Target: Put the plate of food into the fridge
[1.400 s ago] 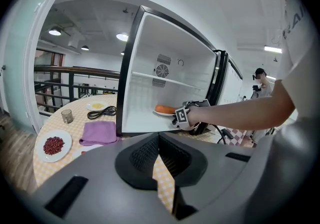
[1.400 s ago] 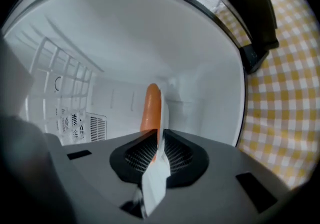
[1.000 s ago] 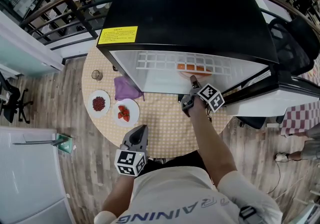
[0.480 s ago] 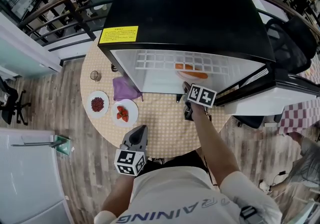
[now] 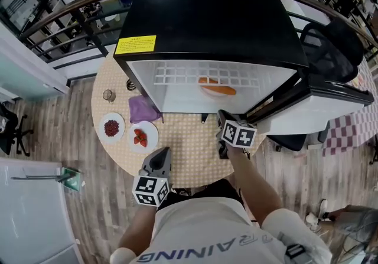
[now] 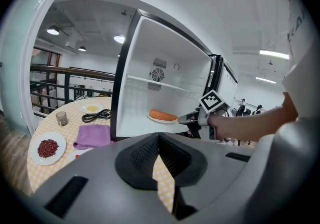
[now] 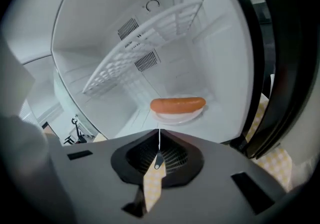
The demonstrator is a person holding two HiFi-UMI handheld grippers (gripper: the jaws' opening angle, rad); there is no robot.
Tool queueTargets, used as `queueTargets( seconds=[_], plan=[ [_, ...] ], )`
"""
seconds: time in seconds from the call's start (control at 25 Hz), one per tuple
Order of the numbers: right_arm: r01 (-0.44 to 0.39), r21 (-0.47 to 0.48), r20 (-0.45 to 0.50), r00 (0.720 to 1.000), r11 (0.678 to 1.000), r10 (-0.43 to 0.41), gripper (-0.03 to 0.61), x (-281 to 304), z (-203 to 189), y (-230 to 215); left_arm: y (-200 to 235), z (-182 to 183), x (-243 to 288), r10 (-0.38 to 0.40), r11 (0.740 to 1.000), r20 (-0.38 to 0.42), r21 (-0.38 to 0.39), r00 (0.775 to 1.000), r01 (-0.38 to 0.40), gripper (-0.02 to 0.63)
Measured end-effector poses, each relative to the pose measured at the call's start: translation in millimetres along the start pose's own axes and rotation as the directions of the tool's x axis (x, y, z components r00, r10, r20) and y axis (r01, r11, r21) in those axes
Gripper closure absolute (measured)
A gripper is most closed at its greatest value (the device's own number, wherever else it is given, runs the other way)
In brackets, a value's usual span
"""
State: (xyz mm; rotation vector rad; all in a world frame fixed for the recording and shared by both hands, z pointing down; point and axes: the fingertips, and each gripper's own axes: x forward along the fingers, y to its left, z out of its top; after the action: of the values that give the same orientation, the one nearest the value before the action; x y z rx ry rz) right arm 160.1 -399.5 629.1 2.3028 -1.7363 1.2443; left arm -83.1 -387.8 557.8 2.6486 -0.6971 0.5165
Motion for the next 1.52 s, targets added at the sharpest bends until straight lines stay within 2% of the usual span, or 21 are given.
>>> queueTargets(
  seconds=[0.28,0.56,0.76,1.0,1.52],
  plan=[
    [-0.093,-0.105,0.077,0.992,0.990,0.101,0.558,-64,-8,16,-21,14,6,-0.053,0.998,0.028,0.042,0.998,0.052,0.606],
    [-0.169,-0.145,0.127,0.974,0.975,0.187,0.558,-126,-10,32,-51,33,5,-0.106,0.992,0.065,0.080,0.992,0.101,0.606],
    [-0.192,-0.180,0.185,0.957,0.965,0.225,0.558,-159,-2,46,-60,46,-1,-0.119,0.987,0.093,0.118,0.988,0.108,0.606],
    [-0.207,-0.210,0.202,0.947,0.956,0.249,0.558,-169,0,59,-61,48,-4,-0.124,0.986,0.106,0.125,0.987,0.110,0.606],
    [-0.208,-0.217,0.189,0.949,0.954,0.250,0.558,-157,-4,66,-52,54,-7,-0.111,0.988,0.126,0.119,0.986,0.096,0.606]
  ],
)
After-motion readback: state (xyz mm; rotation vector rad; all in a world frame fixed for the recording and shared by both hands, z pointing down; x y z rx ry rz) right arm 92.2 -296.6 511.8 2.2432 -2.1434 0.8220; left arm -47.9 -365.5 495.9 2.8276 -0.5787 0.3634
